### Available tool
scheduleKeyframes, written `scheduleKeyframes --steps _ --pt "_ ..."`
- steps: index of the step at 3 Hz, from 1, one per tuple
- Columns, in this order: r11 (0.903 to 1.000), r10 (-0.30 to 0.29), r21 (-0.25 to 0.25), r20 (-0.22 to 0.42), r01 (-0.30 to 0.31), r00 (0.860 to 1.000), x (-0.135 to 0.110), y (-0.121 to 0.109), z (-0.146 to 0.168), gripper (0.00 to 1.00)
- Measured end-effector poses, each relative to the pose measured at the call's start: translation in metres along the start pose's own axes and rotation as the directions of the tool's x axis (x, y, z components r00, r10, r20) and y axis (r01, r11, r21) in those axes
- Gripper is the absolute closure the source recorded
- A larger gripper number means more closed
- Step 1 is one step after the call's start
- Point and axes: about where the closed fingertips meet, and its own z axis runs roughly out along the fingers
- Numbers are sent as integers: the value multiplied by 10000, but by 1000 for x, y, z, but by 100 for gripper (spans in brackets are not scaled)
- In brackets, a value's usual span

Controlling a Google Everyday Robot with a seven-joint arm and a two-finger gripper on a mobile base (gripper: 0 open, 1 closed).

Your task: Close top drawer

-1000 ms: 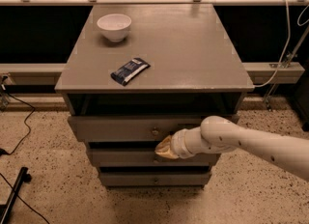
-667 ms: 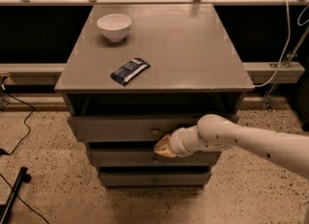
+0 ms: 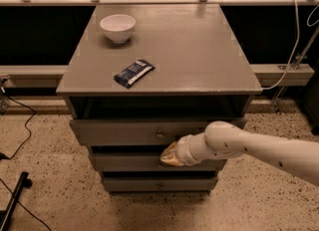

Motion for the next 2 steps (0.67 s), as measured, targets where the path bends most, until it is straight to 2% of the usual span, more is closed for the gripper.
scheduleKeyframes --steps 1,2 --pt "9988 -452 -154 385 458 9982 1 32 -25 100" --pt "9897 -1182 -722 791 1239 9898 -15 78 -57 95"
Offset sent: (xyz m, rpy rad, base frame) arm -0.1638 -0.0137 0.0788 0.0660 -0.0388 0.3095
